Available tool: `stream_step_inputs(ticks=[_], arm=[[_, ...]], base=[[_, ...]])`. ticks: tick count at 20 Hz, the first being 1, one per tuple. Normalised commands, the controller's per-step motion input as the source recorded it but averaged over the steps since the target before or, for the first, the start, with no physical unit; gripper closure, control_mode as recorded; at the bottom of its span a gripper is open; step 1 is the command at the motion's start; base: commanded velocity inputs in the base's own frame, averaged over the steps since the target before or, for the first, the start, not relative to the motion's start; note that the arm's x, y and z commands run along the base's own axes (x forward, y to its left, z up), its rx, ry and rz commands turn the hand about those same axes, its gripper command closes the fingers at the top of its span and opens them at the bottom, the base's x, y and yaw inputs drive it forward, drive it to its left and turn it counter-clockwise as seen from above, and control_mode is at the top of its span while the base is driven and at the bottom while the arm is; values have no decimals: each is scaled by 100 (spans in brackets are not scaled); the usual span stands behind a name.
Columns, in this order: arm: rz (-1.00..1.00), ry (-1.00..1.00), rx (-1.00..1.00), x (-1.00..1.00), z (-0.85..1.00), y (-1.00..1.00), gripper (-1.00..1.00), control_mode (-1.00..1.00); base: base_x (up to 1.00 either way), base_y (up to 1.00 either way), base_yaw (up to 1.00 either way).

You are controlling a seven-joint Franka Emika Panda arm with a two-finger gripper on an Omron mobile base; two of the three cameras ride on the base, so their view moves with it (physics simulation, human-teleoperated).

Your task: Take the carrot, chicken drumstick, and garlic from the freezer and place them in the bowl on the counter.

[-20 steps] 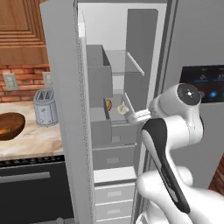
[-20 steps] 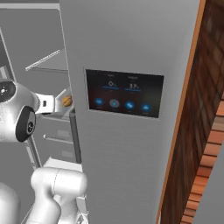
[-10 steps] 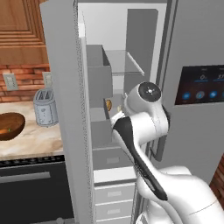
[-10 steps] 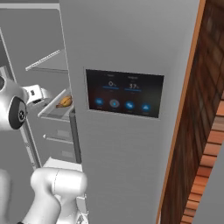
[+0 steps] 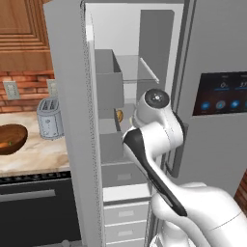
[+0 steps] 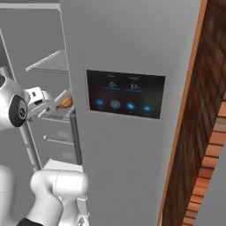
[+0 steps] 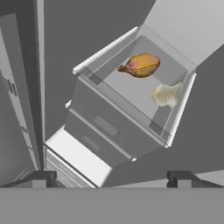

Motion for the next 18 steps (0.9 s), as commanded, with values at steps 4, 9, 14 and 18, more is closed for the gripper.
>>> stream_step_inputs(ticks=[4, 9, 14, 18], arm=[[-1, 0, -6, 26, -9, -23, -100, -100], [-2, 0, -7, 50, -7, -31, -100, -100], [-9, 0, 0, 79, 0, -4, -100, -100], [-12, 1, 0, 84, 0, -1, -100, -100]], base=[[0, 0, 0], [0, 0, 0], [0, 0, 0], [0, 0, 0]])
